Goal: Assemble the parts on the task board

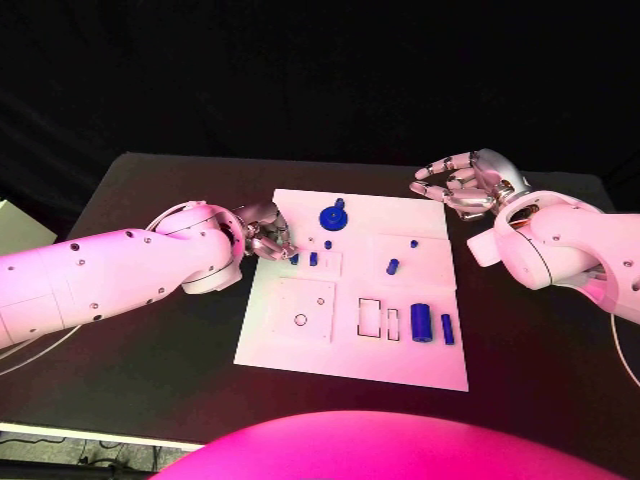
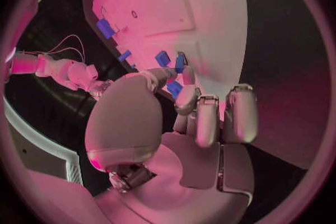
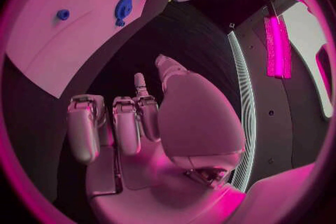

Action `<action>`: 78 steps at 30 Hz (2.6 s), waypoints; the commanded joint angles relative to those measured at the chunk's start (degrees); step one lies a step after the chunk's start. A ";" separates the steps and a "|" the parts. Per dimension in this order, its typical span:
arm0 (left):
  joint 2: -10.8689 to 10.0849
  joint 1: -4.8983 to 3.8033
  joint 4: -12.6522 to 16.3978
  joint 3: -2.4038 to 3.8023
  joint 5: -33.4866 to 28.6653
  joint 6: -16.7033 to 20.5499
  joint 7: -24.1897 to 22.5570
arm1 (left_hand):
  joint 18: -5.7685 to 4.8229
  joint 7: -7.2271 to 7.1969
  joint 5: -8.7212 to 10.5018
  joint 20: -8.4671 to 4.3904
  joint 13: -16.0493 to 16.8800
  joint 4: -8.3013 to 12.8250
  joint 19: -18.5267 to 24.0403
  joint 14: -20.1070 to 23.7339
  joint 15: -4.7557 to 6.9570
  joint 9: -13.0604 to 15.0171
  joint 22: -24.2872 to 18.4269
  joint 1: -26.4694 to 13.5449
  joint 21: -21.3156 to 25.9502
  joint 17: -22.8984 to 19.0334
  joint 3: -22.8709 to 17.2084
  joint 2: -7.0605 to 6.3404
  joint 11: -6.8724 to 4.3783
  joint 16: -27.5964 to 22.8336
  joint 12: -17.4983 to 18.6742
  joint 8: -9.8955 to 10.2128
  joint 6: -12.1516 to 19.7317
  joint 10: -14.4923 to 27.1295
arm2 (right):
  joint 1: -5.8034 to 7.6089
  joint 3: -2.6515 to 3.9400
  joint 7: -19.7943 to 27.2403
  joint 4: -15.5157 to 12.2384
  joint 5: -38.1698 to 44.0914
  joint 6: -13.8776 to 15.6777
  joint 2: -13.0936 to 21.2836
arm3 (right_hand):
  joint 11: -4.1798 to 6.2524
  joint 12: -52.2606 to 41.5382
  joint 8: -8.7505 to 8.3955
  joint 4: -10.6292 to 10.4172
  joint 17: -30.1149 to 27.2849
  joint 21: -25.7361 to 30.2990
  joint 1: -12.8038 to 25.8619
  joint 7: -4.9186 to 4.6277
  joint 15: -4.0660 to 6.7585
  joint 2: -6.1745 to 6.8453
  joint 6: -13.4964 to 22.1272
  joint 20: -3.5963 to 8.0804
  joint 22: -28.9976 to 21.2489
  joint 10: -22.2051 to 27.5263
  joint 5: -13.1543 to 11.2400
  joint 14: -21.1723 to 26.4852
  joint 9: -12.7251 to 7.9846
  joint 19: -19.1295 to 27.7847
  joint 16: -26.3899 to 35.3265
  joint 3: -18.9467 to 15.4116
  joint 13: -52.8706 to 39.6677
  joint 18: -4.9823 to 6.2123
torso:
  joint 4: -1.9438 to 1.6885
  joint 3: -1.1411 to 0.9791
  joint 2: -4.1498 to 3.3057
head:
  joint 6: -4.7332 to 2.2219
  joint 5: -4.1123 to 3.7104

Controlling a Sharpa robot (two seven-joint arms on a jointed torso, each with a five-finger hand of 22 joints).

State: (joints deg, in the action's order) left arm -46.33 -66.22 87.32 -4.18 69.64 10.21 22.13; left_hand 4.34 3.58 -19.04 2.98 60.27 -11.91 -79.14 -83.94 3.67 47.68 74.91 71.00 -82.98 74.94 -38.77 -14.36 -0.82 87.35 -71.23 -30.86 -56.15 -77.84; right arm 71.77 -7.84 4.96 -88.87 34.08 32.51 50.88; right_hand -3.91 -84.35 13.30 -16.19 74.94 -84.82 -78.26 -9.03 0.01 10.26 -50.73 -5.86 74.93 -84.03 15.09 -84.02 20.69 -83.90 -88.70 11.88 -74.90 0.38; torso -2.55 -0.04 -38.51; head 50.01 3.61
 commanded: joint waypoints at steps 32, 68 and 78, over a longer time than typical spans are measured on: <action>0.47 0.16 0.33 -0.04 0.09 -2.64 0.76 | -1.08 -0.12 -0.83 -0.22 0.78 10.41 -0.35 -4.73 0.36 -0.03 4.01 -0.22 -0.36 10.01 -10.87 -0.50 -0.16 0.30 -0.75 -0.21 -0.56 -0.86 | -0.03 0.01 0.67 -0.02 0.35 -0.57 -0.01 | -0.41 0.09 0.26 -0.13 11.28 0.27 0.64 -0.05 -0.08 -0.10 0.40 -0.17 11.53 -0.69 0.32 -5.06 -0.08 -3.41 0.32 0.37 -9.96 0.97 | 0.01 -0.02 0.01 | -0.01 -0.28; 1.05 0.14 -1.18 -0.04 -3.83 -2.58 1.23 | -1.11 -2.18 -0.41 0.14 1.97 3.95 -0.39 -4.79 1.66 -0.41 3.86 -6.62 0.06 10.13 -3.55 -1.50 -1.69 0.35 -1.18 0.09 -1.65 -1.76 | -0.03 0.01 0.69 -0.12 0.35 -0.36 0.16 | -0.41 0.11 0.30 -0.11 11.28 0.30 0.66 -0.05 -0.07 -0.09 0.42 -0.16 11.51 -0.67 0.32 -5.06 -0.10 -3.40 0.33 0.45 -9.94 0.97 | -0.01 -0.01 0.01 | -0.01 -0.66; 1.08 0.14 -1.36 -0.04 -4.01 -2.85 1.52 | -1.12 -2.20 -0.31 0.17 2.21 1.08 -0.47 -4.81 1.68 -1.04 3.84 -7.27 0.14 10.19 -0.14 -1.65 -1.71 0.38 -1.23 0.61 -2.25 -1.71 | -0.03 0.01 0.70 -0.10 0.35 -0.32 0.17 | -0.41 0.11 0.30 -0.11 11.28 0.30 0.66 -0.05 -0.07 -0.09 0.42 -0.16 11.51 -0.67 0.32 -5.06 -0.10 -3.40 0.33 0.45 -9.94 0.97 | -0.02 0.03 0.00 | -0.01 -0.71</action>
State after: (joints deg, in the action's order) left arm -45.52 -66.33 85.81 -4.02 66.43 8.65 23.54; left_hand 4.34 1.19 -19.51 2.99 62.47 -10.83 -79.56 -83.95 4.93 46.69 74.94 64.35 -83.15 74.91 -39.18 -16.15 -2.29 87.35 -72.11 -30.42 -58.30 -79.64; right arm 71.77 -7.85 4.97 -88.89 34.07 32.53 51.04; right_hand -3.91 -84.35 13.30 -16.35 74.95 -84.82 -78.26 -9.04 0.01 10.26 -50.73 -5.86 74.93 -84.03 15.09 -84.02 20.64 -83.90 -88.70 12.03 -74.90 0.39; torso -2.56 -0.03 -38.50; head 50.01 2.93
